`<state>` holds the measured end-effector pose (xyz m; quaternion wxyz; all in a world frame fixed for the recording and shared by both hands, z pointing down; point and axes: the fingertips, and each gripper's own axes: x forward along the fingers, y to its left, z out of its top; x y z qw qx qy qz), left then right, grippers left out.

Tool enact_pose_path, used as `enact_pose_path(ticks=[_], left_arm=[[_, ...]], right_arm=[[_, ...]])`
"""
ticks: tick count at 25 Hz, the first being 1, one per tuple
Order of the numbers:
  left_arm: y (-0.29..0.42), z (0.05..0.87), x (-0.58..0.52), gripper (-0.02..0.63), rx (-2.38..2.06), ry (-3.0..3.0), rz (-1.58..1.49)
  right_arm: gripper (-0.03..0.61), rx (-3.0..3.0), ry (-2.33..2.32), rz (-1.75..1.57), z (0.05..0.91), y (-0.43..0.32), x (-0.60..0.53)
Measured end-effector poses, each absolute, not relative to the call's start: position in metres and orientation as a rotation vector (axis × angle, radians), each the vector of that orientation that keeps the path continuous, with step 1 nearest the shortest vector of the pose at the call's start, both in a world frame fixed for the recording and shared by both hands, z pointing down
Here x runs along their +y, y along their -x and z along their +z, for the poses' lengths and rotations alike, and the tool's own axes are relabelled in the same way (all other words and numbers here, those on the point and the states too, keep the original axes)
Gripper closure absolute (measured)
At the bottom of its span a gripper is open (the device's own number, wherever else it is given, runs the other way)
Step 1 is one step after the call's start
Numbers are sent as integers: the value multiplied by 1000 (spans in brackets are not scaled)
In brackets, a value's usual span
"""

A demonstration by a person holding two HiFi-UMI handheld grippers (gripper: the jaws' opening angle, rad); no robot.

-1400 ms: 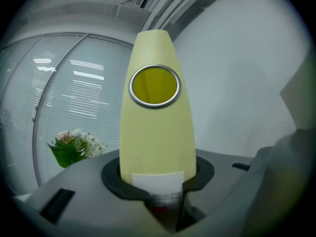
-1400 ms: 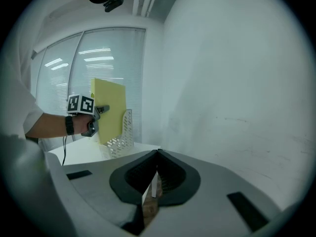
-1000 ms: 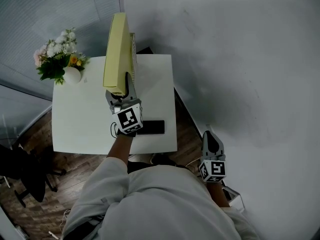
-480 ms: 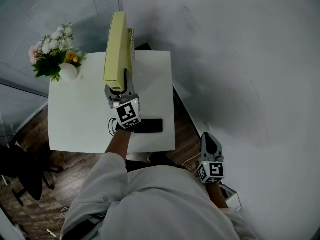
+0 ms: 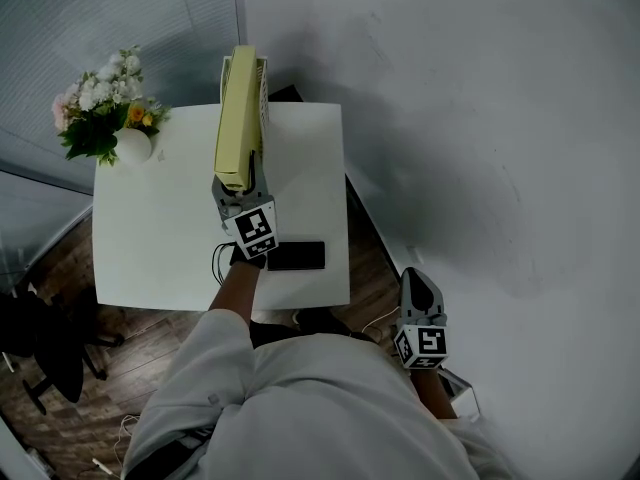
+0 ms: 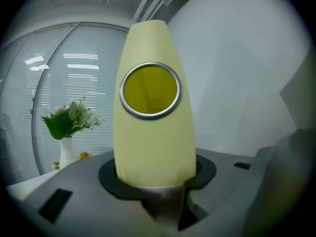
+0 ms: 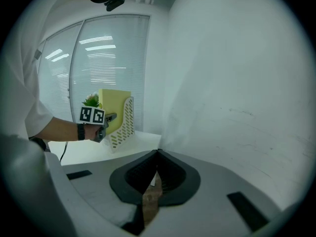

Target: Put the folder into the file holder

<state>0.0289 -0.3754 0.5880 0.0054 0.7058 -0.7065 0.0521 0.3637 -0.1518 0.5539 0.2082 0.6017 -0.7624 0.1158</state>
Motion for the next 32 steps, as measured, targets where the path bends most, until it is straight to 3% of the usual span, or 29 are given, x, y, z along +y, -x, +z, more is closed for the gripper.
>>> enact_pose_path(ticks=[12,21,32], left_arm=[[-35,614,-371,390,-2150,-2265,333],[-32,605,-342,249,-1960,-2377,354],[-10,556,-280,241,-1747,-2533,366]], right_arm=[[565,-2131,-1667,332,557,-358,-157],[565,-2200,-1655,333,547,-330,-164],[565,-2322,-1653,318,523,-262,-174]])
